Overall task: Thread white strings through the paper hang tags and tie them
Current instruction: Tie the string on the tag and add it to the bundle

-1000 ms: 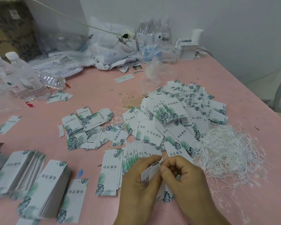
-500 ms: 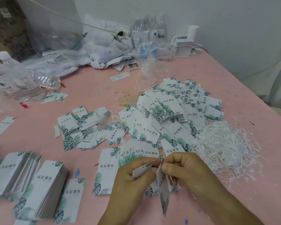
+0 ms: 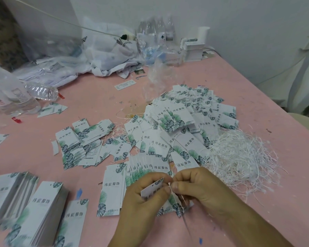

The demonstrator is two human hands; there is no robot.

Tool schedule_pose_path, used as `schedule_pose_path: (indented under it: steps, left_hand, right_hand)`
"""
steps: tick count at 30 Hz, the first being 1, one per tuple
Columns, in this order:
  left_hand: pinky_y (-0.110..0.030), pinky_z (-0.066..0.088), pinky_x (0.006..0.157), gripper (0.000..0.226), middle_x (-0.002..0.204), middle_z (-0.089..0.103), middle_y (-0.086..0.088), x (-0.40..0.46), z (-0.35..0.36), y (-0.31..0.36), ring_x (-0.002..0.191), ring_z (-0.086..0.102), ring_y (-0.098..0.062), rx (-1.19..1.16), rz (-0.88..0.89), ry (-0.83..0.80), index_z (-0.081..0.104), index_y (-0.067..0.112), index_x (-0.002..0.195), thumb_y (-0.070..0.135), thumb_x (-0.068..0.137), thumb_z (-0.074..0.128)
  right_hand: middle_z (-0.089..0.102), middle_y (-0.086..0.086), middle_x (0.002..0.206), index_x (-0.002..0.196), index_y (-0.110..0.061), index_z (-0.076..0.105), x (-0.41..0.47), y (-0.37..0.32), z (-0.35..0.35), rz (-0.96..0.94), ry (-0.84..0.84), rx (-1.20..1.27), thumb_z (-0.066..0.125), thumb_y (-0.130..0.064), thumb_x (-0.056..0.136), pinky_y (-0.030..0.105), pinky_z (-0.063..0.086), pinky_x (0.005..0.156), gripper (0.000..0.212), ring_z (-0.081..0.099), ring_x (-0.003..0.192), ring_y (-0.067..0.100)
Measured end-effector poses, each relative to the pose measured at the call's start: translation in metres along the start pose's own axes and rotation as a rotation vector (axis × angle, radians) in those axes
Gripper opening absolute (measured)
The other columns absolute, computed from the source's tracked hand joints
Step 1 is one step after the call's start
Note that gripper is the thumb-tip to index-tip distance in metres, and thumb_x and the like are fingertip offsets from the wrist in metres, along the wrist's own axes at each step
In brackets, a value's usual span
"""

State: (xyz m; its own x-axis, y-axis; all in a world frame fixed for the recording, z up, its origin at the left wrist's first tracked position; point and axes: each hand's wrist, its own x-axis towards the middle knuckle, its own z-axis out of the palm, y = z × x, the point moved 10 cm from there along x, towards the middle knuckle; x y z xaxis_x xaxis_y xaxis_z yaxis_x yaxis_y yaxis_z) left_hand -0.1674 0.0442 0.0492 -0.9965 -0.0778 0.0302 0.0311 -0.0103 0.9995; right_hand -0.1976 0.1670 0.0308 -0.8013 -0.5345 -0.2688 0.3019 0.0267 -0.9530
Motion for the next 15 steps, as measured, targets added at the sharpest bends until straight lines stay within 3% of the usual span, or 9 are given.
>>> schedule_pose_path:
  steps: [6,9,12,15]
  left_hand:
    - [-0.016,0.049,0.062,0.009,0.076,0.072,0.002,0.001,0.003,0.003,0.07,0.066,-0.008,-0.019,0.017,-0.033,0.076,0.024,0.081,0.021,0.072,0.074]
    - [-0.024,0.047,0.056,0.019,0.07,0.068,-0.001,0.002,-0.002,-0.004,0.064,0.061,-0.015,-0.097,-0.026,-0.005,0.073,0.019,0.08,0.03,0.065,0.072]
    - [-0.026,0.036,0.049,0.019,0.061,0.058,-0.003,0.002,-0.012,-0.018,0.051,0.047,-0.018,-0.217,-0.105,0.086,0.068,0.015,0.08,0.027,0.065,0.071]
    - [-0.027,0.041,0.045,0.014,0.064,0.062,-0.009,0.004,-0.022,-0.022,0.05,0.052,-0.019,-0.299,-0.13,0.173,0.067,0.014,0.081,0.019,0.069,0.069]
  right_hand:
    - [0.065,0.001,0.063,0.078,-0.015,0.076,0.0,0.002,0.002,0.005,-0.028,-0.025,0.075,-0.025,0.076,0.023,0.047,0.055,0.011,0.056,0.055,0.012]
    - [0.063,0.004,0.063,0.076,-0.018,0.074,-0.002,-0.002,0.009,-0.016,-0.07,-0.106,0.075,-0.031,0.075,0.022,0.045,0.056,0.013,0.054,0.055,0.013]
    - [0.063,-0.011,0.065,0.073,-0.029,0.071,-0.005,-0.001,0.024,-0.009,-0.176,-0.289,0.069,-0.029,0.078,0.016,0.042,0.058,0.006,0.053,0.059,0.004]
    - [0.061,-0.017,0.064,0.074,-0.032,0.066,-0.007,0.003,0.032,0.019,-0.234,-0.341,0.064,-0.025,0.081,0.013,0.041,0.059,0.011,0.052,0.058,-0.001]
